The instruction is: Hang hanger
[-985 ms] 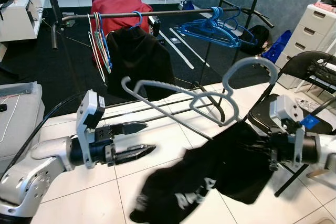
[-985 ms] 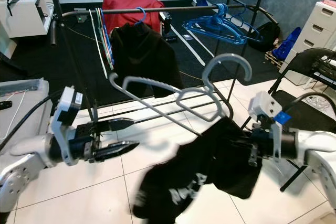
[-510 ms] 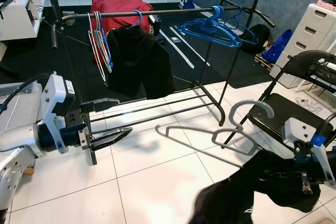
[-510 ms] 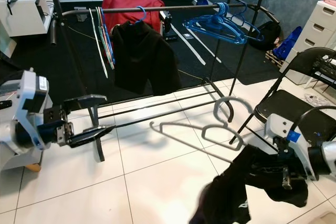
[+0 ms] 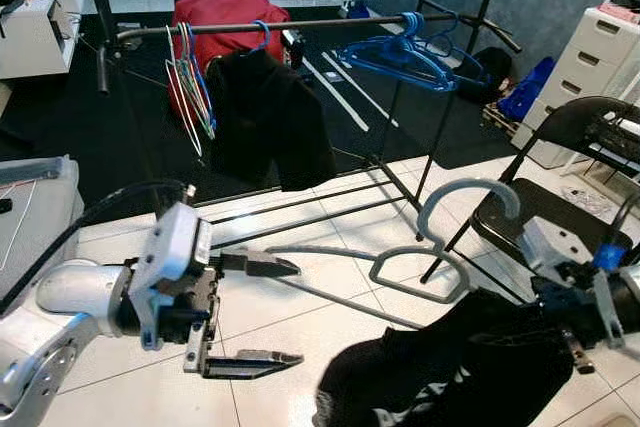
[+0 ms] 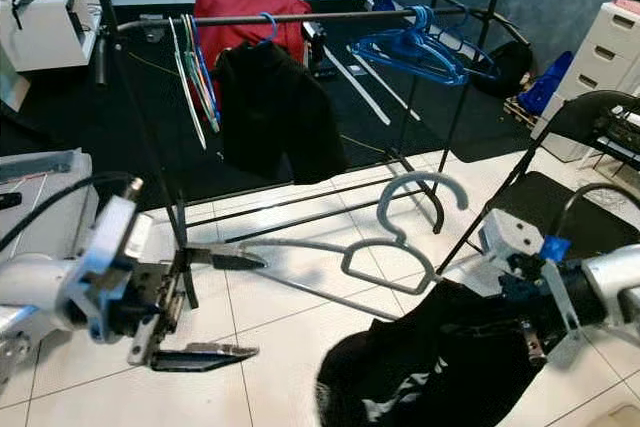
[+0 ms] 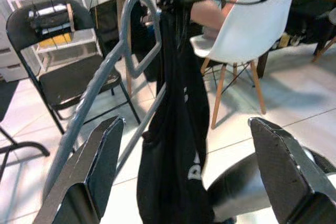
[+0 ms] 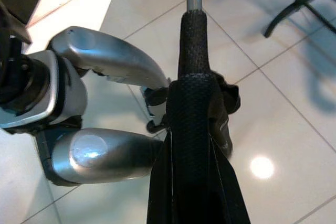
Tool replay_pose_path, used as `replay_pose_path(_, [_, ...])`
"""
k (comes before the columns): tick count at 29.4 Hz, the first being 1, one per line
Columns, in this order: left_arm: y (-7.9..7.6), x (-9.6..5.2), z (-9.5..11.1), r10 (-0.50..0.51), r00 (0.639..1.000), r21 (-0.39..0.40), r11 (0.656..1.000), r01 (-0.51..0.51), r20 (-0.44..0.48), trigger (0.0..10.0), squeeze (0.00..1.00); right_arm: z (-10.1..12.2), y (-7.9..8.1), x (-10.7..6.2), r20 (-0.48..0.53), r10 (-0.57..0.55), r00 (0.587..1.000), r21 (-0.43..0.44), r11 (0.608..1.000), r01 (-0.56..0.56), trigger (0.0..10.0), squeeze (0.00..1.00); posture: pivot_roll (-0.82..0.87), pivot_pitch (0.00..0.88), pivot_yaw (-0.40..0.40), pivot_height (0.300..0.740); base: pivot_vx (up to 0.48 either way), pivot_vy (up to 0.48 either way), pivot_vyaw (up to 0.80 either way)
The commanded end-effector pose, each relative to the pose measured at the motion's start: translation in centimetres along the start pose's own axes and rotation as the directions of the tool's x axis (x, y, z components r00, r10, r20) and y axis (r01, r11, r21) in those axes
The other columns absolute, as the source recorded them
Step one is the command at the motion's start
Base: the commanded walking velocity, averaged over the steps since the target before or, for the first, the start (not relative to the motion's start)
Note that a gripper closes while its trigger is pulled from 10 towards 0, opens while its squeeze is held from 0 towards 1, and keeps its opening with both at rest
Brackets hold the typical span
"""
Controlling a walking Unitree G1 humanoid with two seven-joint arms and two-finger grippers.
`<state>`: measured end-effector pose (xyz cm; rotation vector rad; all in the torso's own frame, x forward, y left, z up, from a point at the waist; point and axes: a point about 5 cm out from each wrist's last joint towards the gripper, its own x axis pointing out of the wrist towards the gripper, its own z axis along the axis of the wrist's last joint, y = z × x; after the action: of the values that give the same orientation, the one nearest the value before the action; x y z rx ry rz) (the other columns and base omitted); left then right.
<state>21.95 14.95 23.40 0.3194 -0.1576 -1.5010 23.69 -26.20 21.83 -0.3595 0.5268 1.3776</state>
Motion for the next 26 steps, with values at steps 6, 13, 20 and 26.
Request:
replay_pose_path(6, [1.6,0.4,-0.5,0.122,0.991,0.078,0.99,-0.118,-0.049,10.0,0.0,0.1,0.5,0.3,-0.024,0.077,0.997,-0.008,0.997,-0.077,0.0,0.0,-0.05,0.048,-0.073,0.74,0.0,0.0,0.0])
replay_pose_path(13, [2.4,-0.4,-0.5,0.168,0.983,0.101,0.982,-0.159,-0.08,10.0,0.0,-0.5,1.1,0.8,-0.071,0.128,0.989,0.012,0.992,-0.128,0.0,0.0,-0.05,0.054,-0.072,0.74,0.0,0.0,0.0])
replay_pose_path(20, [1.6,-0.1,-1.5,0.109,0.983,0.083,0.992,-0.097,-0.151,10.0,0.0,-0.2,1.2,0.9,-0.066,0.148,0.987,0.005,0.989,-0.148,0.0,0.0,-0.05,0.058,-0.074,0.74,0.0,0.0,0.0])
replay_pose_path(26, [0.5,0.7,-2.5,0.005,0.98,0.044,0.999,0.004,-0.199,10.0,0.0,0.1,1.2,0.9,-0.071,0.157,0.985,-0.005,0.987,-0.158,0.0,0.0,-0.06,0.059,-0.076,0.74,0.0,0.0,0.0])
